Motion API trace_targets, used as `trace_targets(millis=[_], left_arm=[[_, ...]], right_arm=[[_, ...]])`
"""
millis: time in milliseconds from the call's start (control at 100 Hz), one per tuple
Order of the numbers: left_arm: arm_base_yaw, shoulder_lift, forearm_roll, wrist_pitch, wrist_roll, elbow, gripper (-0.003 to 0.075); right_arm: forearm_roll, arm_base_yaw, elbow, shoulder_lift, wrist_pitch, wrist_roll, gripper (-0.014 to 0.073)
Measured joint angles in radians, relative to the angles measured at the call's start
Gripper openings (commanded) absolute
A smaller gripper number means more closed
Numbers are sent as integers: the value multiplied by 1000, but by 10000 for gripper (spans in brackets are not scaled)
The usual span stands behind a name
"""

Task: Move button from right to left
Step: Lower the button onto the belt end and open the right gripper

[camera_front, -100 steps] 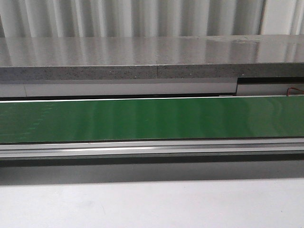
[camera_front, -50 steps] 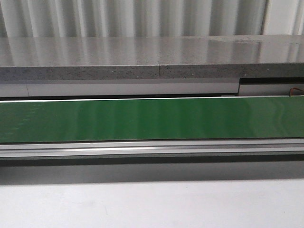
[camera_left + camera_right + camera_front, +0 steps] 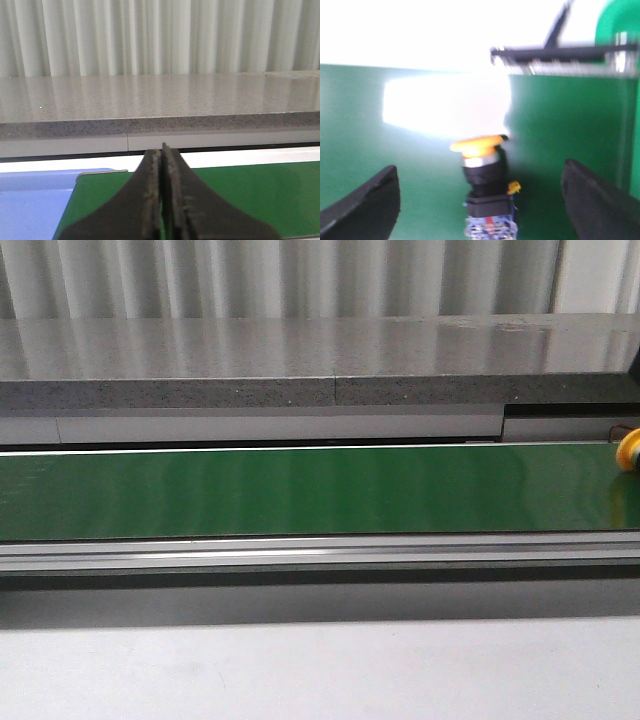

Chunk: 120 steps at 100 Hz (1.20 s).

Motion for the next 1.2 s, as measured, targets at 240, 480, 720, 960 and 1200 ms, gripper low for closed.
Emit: trace_targets(millis=[240,480,720,960,1200], left_arm=[[0,0,0,0,0,0,-20],[0,0,0,0,0,0,-20],[0,0,0,0,0,0,-20],[0,0,0,0,0,0,-20],[0,0,0,0,0,0,-20]], right_arm=[[20,103,157,-286,-137,-85,646],[23,117,363,-562,-231,-95,646],[23,117,520,-805,-236,-97,535],[23,117,599,-975,-184,-95,125],[23,117,612,-1023,-149,-93,-67]])
